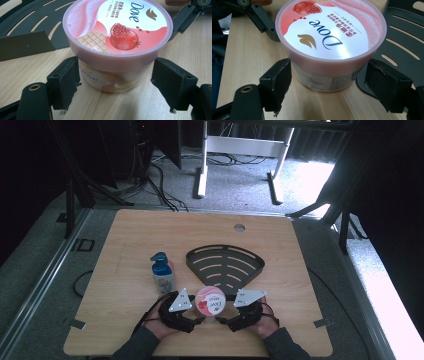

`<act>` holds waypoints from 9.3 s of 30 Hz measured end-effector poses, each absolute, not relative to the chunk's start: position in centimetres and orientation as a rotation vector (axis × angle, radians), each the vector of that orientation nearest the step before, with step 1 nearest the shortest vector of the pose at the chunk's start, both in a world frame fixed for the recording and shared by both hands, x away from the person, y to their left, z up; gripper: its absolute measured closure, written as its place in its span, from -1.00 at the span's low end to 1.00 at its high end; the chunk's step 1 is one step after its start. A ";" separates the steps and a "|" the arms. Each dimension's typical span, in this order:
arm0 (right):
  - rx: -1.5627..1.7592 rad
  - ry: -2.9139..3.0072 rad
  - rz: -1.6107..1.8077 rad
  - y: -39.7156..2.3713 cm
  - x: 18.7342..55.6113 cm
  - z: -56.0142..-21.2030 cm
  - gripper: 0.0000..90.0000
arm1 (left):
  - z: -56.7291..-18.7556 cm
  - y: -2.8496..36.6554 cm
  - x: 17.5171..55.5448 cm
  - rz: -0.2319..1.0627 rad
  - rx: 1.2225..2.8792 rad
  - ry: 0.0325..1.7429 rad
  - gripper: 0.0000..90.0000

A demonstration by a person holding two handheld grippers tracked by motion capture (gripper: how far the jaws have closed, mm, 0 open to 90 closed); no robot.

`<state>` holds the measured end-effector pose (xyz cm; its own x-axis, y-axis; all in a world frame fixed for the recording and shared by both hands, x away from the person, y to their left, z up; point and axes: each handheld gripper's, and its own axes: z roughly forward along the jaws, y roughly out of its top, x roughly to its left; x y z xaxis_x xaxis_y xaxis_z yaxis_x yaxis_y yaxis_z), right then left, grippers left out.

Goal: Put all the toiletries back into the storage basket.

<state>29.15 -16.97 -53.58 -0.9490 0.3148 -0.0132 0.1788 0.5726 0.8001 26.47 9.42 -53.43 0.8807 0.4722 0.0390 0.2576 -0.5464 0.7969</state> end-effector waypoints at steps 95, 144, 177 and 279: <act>0.487 2.648 1.274 -21.9 35.0 -50.1 -0.57 | -49.9 3.5 32.1 0.382 2.179 0.532 -0.49; 0.525 2.702 1.173 -22.8 38.9 -50.4 -0.57 | -51.1 1.8 35.4 0.417 2.168 0.558 -0.48; 0.604 2.692 1.114 -24.4 41.1 -50.6 -0.57 | -51.7 -0.7 38.1 0.414 2.160 0.593 -0.48; 1.137 2.386 0.973 -29.7 44.8 -51.9 1.00 | -52.9 -4.4 41.0 0.462 2.178 0.788 0.93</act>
